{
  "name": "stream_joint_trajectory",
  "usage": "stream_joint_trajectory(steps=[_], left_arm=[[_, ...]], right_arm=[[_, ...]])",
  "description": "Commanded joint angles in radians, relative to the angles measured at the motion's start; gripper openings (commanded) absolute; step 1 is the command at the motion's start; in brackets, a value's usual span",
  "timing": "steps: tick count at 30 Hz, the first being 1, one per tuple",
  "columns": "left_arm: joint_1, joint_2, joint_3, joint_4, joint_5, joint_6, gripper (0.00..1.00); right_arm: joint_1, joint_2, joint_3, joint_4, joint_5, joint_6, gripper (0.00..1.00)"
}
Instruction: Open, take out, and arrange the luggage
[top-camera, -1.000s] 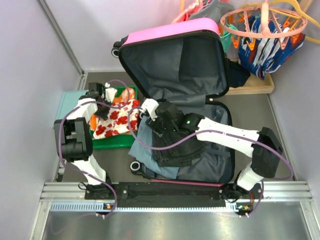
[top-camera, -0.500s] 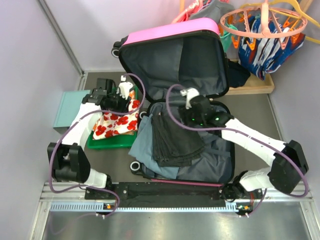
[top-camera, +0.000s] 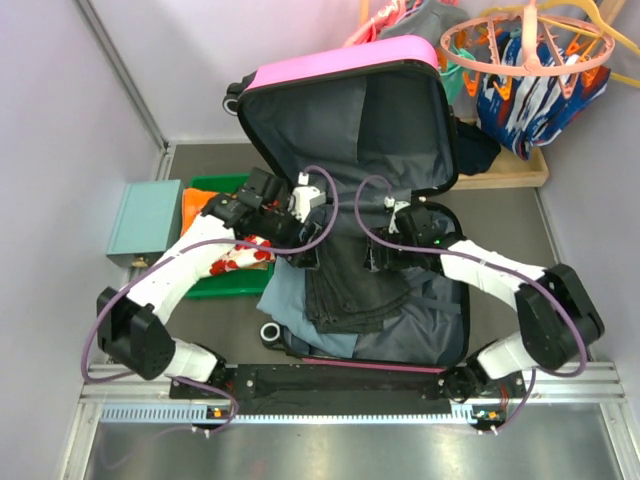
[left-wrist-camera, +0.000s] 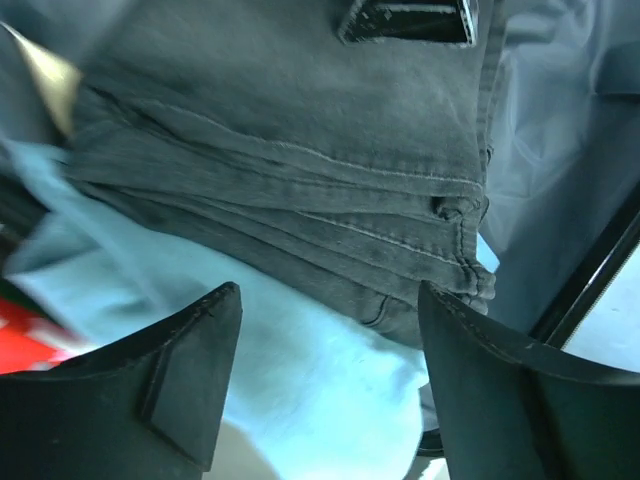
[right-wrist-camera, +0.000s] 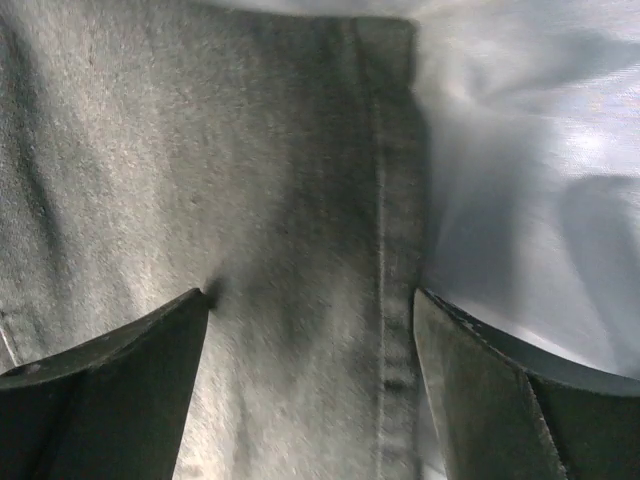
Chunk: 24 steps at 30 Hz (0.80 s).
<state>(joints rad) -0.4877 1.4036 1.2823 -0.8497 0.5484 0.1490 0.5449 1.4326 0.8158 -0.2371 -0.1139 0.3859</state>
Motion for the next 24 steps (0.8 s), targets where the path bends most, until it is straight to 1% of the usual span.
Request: stream_joint_trajectory(steps=[1,4,5,6,8,11,14,16,21,24], left_arm=[[-0.041,0.027,-0.032,0.018,-0.065,-0.121,0.78],[-0.06,0.054,-0.046,0.034,-0.094,-0.144,0.79],[-0.064,0.063,-0.052,0.043,-0.102,-0.178,0.79],[-0.072,0.072,-0.058,0.053,-0.11,-0.181,0.79],[-0.075,0.107,-0.06,0.061,-0.148,-0.193,0.8],[-0.075,0.155,-0.049,0.061,-0.2,-0.203,0.81],[-0.077,0.196,-0.015,0.054,-0.219,-0.216,0.82],[-0.075,0.216,0.005,0.069,-0.203,-0.236,0.81],[-0.077,0.248,0.028,0.135,-0.142,-0.275,0.74],[-0.077,0.282,0.026,0.153,-0.143,-0.279,0.74]], right_arm=[[-0.005,0.081,-0.003,0.12,-0.145,0.067,0.82],[-0.005,0.133,-0.013,0.169,-0.205,0.1,0.82],[-0.005,0.146,-0.018,0.185,-0.237,0.108,0.82],[-0.005,0.152,-0.021,0.217,-0.256,0.114,0.8],[0.003,0.169,-0.021,0.229,-0.289,0.131,0.77],[0.032,0.169,0.002,0.226,-0.288,0.122,0.7],[0.078,0.144,0.023,0.208,-0.28,0.107,0.66],[0.098,0.124,0.031,0.19,-0.261,0.103,0.65],[0.151,0.052,0.01,0.167,-0.23,0.117,0.63],[0.179,0.017,-0.012,0.165,-0.213,0.128,0.63]])
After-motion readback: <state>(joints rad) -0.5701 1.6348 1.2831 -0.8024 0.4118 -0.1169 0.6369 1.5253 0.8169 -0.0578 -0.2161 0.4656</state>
